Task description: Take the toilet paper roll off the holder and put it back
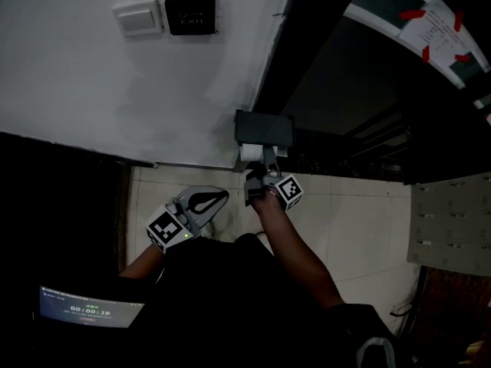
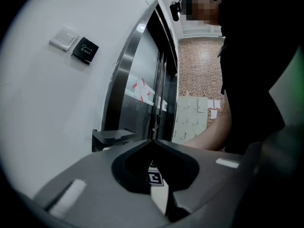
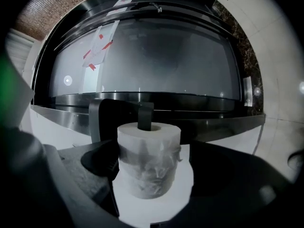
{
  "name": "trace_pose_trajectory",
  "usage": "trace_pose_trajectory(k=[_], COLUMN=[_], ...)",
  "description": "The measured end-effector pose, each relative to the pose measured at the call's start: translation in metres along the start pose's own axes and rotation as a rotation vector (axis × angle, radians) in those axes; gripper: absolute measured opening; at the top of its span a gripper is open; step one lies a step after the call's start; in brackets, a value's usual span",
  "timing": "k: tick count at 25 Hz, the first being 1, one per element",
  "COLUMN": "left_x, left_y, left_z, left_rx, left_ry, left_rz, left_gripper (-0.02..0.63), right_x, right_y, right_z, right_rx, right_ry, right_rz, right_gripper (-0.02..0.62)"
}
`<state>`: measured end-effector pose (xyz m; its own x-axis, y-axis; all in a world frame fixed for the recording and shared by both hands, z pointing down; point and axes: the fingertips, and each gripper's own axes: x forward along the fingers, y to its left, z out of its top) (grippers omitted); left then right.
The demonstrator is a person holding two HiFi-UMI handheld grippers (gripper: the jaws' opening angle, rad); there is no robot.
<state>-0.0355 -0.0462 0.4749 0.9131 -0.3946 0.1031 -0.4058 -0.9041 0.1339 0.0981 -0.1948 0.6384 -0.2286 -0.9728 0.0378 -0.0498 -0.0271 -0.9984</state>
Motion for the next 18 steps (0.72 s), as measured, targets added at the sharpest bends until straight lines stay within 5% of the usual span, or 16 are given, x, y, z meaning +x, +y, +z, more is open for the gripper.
trace_pose_trajectory(k=[9,18], left_x=[0.010,0.025], left_y=[-0.003,-0.009], left_z=[-0.002,0.004], left_rx=[0.020,0.032], left_ry=[-0.006,-0.014], left_rz=[-0.022,-0.031], left_gripper=[0.005,0.005], right_x=[-0.036,-0.064], right_y=[0.010,0.058], right_z=[-0.003,-0.001], right_rx=[-0.030,-0.477], right_ry=[0.068,0.253], right_rz=[-0.005,0.122], right_gripper=[0.462,0.462])
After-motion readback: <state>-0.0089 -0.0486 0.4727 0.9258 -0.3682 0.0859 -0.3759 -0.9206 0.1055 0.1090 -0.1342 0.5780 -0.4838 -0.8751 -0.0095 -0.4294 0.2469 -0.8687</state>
